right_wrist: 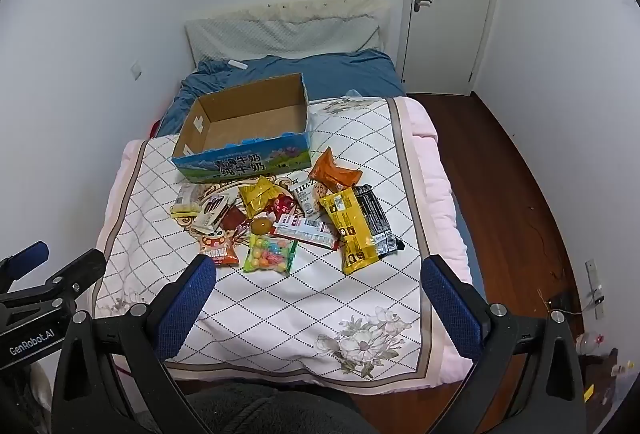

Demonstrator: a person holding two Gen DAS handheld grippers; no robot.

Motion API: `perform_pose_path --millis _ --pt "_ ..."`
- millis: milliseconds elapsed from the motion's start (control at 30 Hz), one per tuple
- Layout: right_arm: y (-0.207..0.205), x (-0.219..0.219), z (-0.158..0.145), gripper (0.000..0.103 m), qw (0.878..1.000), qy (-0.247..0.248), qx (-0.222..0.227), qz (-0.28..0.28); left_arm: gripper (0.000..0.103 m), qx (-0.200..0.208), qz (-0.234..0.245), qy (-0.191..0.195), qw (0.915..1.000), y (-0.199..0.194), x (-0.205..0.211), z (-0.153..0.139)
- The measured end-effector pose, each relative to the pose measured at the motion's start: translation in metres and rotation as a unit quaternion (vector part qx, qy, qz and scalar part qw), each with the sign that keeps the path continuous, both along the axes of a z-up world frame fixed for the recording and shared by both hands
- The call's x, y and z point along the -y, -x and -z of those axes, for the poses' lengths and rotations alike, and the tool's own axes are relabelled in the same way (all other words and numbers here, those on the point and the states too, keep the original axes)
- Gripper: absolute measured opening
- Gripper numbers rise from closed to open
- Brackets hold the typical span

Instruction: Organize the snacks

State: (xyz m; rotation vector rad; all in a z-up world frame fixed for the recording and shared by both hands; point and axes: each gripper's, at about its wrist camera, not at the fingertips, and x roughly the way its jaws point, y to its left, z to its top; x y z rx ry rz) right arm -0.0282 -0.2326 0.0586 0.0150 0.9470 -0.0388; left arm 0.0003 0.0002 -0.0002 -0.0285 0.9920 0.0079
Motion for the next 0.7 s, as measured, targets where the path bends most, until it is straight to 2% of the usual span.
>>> perform_pose_path --millis 700 --pt "0.0004 -0.0035 -0.0023 0.103 1.0 0.003 0.004 -0.002 0.103 0.005 -0.001 -0.002 1.0 -0.0029 -0.0026 -0.0055"
